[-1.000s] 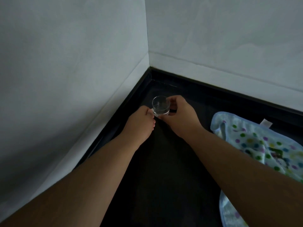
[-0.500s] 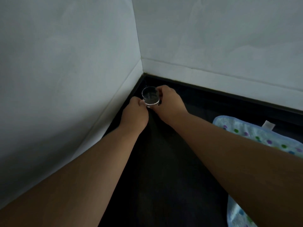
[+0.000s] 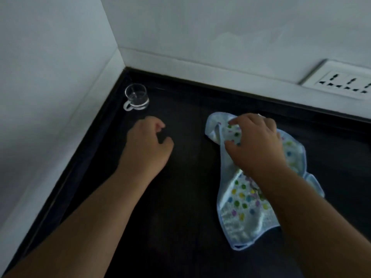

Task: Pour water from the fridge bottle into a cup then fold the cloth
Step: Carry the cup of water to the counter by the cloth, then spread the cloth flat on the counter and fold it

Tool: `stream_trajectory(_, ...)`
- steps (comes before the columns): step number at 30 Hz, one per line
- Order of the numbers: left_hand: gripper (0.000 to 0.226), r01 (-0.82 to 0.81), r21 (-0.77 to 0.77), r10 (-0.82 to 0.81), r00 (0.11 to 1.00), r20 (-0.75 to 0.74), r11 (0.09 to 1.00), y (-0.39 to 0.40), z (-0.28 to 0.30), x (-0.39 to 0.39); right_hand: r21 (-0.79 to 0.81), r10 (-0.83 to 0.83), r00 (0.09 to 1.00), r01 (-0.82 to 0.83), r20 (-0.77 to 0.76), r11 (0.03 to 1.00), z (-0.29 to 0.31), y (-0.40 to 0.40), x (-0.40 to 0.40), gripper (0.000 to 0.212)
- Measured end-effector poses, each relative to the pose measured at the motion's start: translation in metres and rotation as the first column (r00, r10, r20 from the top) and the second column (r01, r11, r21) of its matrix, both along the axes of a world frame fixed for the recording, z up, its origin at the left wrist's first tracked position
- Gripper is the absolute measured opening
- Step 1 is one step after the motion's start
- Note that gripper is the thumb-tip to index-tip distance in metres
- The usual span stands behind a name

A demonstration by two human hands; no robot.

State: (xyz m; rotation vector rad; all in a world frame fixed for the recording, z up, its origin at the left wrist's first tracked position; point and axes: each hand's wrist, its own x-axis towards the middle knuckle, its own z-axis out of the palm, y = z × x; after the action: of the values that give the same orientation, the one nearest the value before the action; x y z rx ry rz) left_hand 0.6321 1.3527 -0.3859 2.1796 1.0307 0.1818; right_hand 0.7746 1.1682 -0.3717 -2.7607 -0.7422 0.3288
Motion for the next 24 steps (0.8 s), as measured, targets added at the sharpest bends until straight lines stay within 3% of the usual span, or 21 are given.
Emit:
stream_trajectory(2,0.056,0.242,-0.061,-0.243,0.97,-0.003,0.968,-0.039,0.001,0.003,-0.118,-0.08,0.996,0.075,-0.043,0.99,0.005,-0.039,-0.005,0.057)
stream_trajectory(4,0.086,0.467,-0.126,-0.479,0.873,-0.09,0.875,-0.077,0.005,0.011,-0.227,-0.194,0.972,0.162,-0.129,0.96,0.006,-0.071,-0.006,0.066)
stream_trajectory(7,0.11,0.63,-0.063,-0.618,0.731,-0.29,0.774,-0.119,-0.004,0.022,-0.335,-0.217,0.942,0.124,-0.257,0.934,-0.005,-0.105,-0.017,0.077)
stream_trajectory(9,0.094,0.63,0.019,-0.585,0.731,-0.351,0.776,-0.137,-0.016,0.026,-0.282,-0.148,0.954,0.071,-0.262,0.957,-0.016,-0.12,-0.026,0.074)
stream_trajectory(12,0.044,0.548,0.164,-0.486,0.818,-0.308,0.82,-0.152,-0.027,0.024,-0.184,-0.159,0.961,0.119,-0.226,0.976,-0.019,-0.131,-0.029,0.063)
stream_trajectory(14,0.027,0.532,0.21,-0.463,0.833,-0.303,0.82,-0.161,-0.025,0.023,-0.17,-0.148,0.961,0.11,-0.232,0.979,-0.015,-0.134,-0.028,0.054)
stream_trajectory(20,0.016,0.417,0.087,-0.398,0.901,-0.171,0.905,-0.174,0.012,0.014,-0.04,-0.079,0.967,0.071,-0.244,0.997,0.014,-0.142,-0.028,0.038)
stream_trajectory(24,0.041,0.378,0.028,-0.373,0.922,-0.106,0.926,-0.174,0.05,-0.003,0.078,-0.01,0.982,0.025,-0.19,0.997,0.048,-0.147,-0.038,0.037)
